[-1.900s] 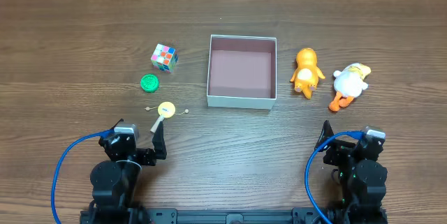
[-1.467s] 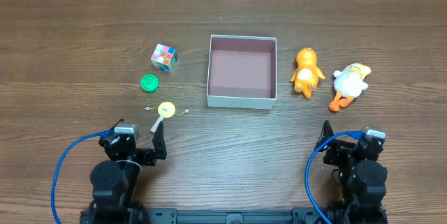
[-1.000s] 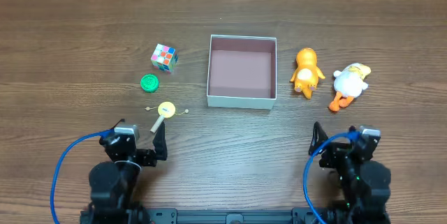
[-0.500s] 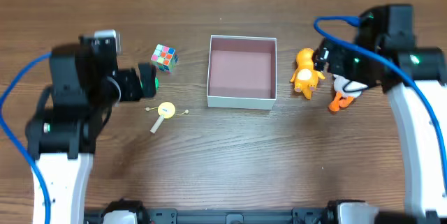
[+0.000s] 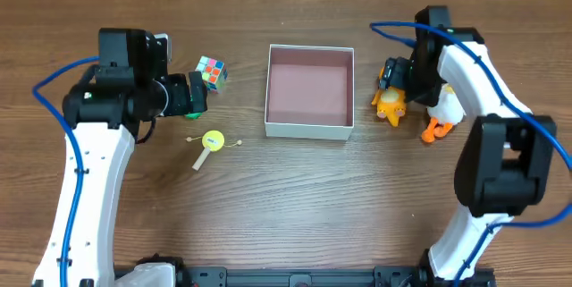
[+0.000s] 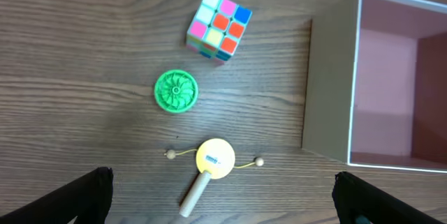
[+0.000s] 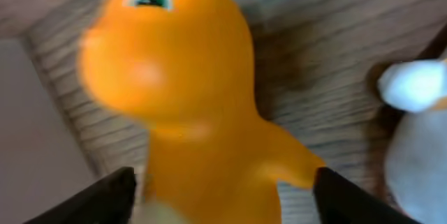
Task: Pack container
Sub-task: 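Reach the right gripper to the orange dinosaur toy and grasp it, then carry the orange dinosaur into the white box and release it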
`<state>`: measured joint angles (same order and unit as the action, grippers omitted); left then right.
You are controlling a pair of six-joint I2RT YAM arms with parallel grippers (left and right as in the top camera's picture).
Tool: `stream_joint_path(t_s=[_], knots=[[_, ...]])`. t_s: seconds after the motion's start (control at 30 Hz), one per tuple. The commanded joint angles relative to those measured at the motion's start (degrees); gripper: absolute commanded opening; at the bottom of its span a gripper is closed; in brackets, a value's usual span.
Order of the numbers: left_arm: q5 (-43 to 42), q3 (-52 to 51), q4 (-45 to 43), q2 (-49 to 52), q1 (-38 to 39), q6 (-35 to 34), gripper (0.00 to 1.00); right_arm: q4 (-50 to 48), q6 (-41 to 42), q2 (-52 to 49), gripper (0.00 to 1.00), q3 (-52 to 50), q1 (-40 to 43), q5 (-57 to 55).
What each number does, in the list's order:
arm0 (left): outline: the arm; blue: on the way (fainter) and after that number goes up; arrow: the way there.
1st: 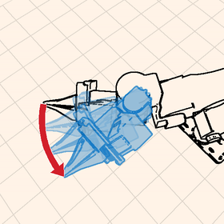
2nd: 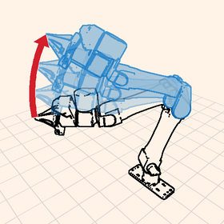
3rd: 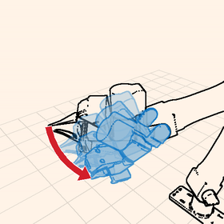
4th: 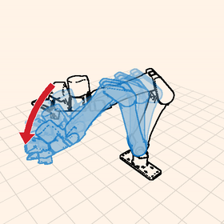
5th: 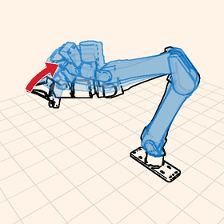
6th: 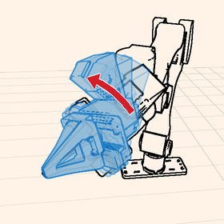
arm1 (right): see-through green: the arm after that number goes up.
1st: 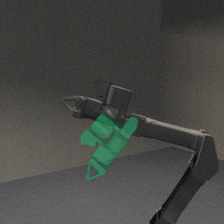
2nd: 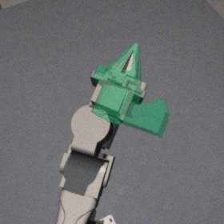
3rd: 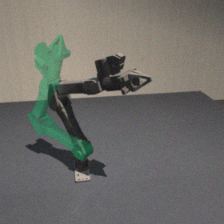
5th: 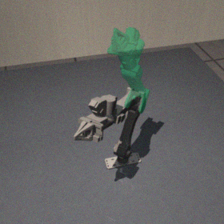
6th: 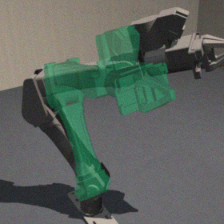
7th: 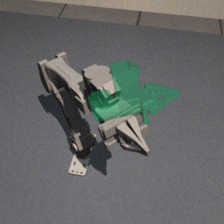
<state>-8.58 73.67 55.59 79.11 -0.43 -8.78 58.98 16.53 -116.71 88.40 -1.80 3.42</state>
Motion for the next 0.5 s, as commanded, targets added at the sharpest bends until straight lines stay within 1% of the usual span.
stream_joint_path(t_s=[0.0,0.03,0.07,0.1,0.13,0.2,0.23,0.3,0.37,0.4,0.47], knots=[[0.20,1.29,0.00,2.49,-0.31,1.09,1.00,-0.31,0.20,-1.31,0.68,1.25,0.26,-0.96],[0.20,1.29,-0.02,3.10,-0.31,1.09,1.00,0.02,0.20,-1.29,0.60,1.25,0.26,-0.96],[0.20,1.29,-0.02,3.85,-0.31,1.07,1.00,0.44,0.20,-1.29,0.50,1.25,0.26,-0.98],[0.20,1.29,-0.04,4.35,-0.31,1.07,1.00,0.90,0.20,-1.29,0.38,1.25,0.26,-0.98],[0.20,1.29,-0.09,4.83,-0.31,1.07,1.00,1.49,0.17,-1.29,0.29,1.25,0.26,-1.05],[0.20,1.29,-0.09,5.95,-0.31,1.07,1.00,3.76,0.17,-0.31,0.18,2.12,0.26,-2.40],[0.20,1.29,-0.09,6.40,-0.31,1.07,1.00,5.22,0.20,1.14,0.14,3.48,0.26,-2.54],[0.20,1.29,-0.11,7.21,-0.31,1.07,1.00,7.69,0.20,5.31,0.10,6.69,-0.50,-2.51],[0.17,1.29,-0.11,7.78,-0.31,1.07,1.00,10.80,0.22,11.87,0.04,11.65,-3.56,-2.47],[0.17,1.27,-0.11,7.80,-0.31,1.07,1.00,11.96,0.22,14.36,0.04,13.90,-5.42,-2.38],[0.20,1.27,-0.11,7.80,-0.31,1.07,1.00,11.82,1.11,19.82,0.04,16.76,-11.74,-2.32]])
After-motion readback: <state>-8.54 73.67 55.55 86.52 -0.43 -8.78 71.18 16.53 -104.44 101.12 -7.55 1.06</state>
